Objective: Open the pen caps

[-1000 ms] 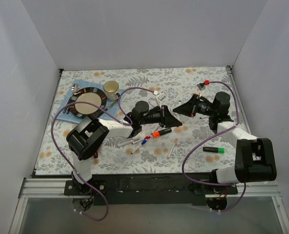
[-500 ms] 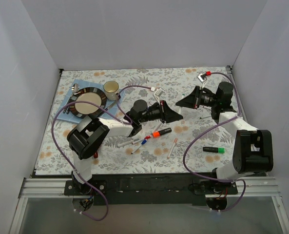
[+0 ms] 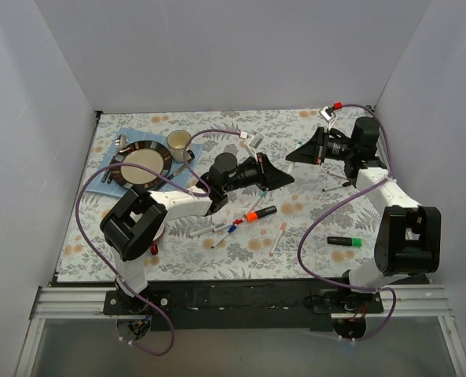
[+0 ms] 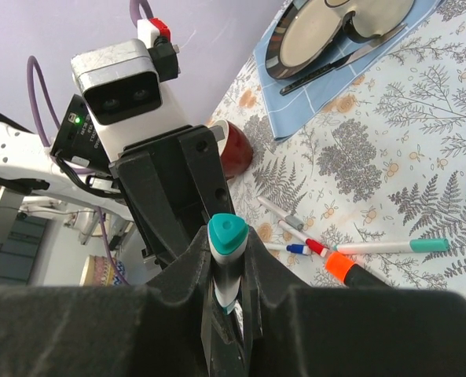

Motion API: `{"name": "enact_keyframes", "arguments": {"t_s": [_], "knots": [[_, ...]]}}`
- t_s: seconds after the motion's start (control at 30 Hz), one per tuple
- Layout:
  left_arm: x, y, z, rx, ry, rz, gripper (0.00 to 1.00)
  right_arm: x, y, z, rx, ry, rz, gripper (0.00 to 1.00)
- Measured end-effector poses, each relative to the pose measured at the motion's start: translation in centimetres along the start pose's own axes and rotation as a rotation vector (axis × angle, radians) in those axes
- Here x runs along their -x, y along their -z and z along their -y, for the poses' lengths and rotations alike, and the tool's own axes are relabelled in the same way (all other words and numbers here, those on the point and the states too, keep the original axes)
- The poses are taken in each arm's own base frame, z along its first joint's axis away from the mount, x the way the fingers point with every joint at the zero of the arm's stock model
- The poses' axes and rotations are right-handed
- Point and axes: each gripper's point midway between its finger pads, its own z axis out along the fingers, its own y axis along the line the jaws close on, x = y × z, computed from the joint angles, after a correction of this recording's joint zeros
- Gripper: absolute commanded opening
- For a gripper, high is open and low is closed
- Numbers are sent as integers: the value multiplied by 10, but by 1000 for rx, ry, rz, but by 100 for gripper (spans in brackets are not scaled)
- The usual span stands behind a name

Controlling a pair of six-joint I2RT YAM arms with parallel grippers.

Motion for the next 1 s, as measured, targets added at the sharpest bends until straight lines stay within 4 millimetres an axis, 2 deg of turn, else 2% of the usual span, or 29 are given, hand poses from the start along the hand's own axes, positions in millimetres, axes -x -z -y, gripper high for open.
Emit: {"name": "enact_keyframes", "arguments": {"t_s": [0.27, 0.5, 0.53, 0.6, 0.63, 0.67, 0.73, 0.77, 0.83, 0.87, 0.9, 0.97, 1.0], "knots": [[8, 4, 5, -6, -18, 15, 0, 13, -1, -7, 3, -3, -8, 1], [0, 10, -4, 13, -13, -5, 0, 20, -4, 4, 6, -30, -19, 1], [-19, 16, -2, -7, 9, -85, 0, 32, -3, 12, -32, -6, 26, 1], [-73, 33, -8, 0, 92, -255, 0, 72, 13, 22, -110, 85, 150, 1], [-108, 44, -14, 21, 153, -359, 0, 89, 23, 24, -139, 131, 203, 1], [-132, 54, -17, 38, 202, -434, 0, 106, 34, 24, -166, 177, 255, 1], [-161, 69, -18, 55, 266, -530, 0, 125, 49, 20, -200, 242, 325, 1], [-166, 73, -17, 56, 280, -550, 5, 128, 50, 18, -202, 256, 336, 1], [-165, 75, -14, 46, 279, -555, 22, 131, 47, 11, -190, 279, 343, 1], [-162, 75, -12, 40, 266, -547, 32, 131, 46, 8, -184, 285, 344, 1], [-155, 75, -9, 35, 251, -532, 47, 128, 44, 6, -175, 285, 344, 1], [-143, 73, -2, 24, 206, -499, 59, 120, 42, 3, -162, 274, 337, 1], [-135, 72, 3, 23, 180, -474, 68, 113, 40, 3, -155, 262, 330, 1]]}}
